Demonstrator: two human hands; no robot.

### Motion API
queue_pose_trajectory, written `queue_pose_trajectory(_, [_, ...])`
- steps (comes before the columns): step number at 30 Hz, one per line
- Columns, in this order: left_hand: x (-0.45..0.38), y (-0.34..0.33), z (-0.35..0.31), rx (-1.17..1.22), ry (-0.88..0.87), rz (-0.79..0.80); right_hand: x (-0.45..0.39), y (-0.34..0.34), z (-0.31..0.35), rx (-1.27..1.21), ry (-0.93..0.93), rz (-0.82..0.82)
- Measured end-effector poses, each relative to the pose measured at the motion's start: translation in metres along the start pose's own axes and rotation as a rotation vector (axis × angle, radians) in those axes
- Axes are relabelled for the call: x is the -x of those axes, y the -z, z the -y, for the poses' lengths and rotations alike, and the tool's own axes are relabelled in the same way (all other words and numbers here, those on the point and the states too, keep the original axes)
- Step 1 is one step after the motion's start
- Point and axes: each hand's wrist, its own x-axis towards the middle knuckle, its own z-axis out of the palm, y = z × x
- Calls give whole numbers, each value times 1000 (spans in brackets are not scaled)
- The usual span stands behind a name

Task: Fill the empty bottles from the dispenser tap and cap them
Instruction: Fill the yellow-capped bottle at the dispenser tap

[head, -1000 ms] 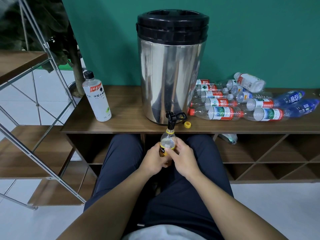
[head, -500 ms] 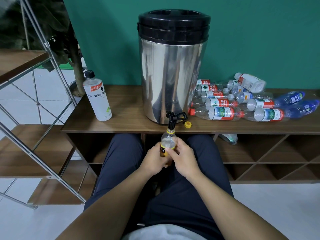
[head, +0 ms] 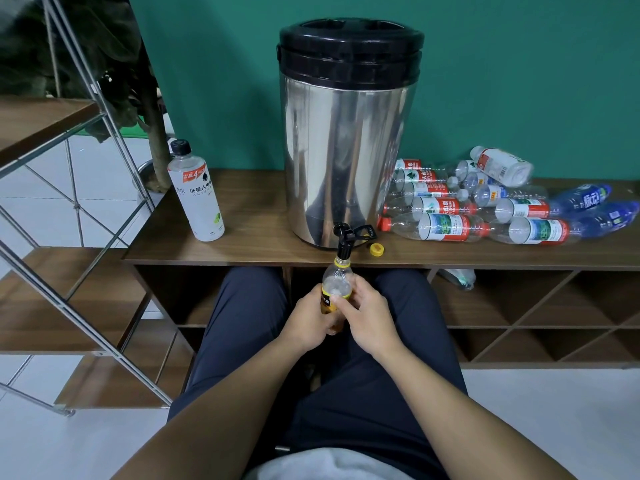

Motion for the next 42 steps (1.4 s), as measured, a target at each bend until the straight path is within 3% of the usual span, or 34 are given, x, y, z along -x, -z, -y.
queue_pose_trajectory(26, [-8, -2, 8, 29, -35, -2, 0, 0, 2, 11, -9, -4])
queue_pose_trajectory(42, [-13, -7, 15, 142, 46, 6, 4, -1, 9, 77, -26, -44])
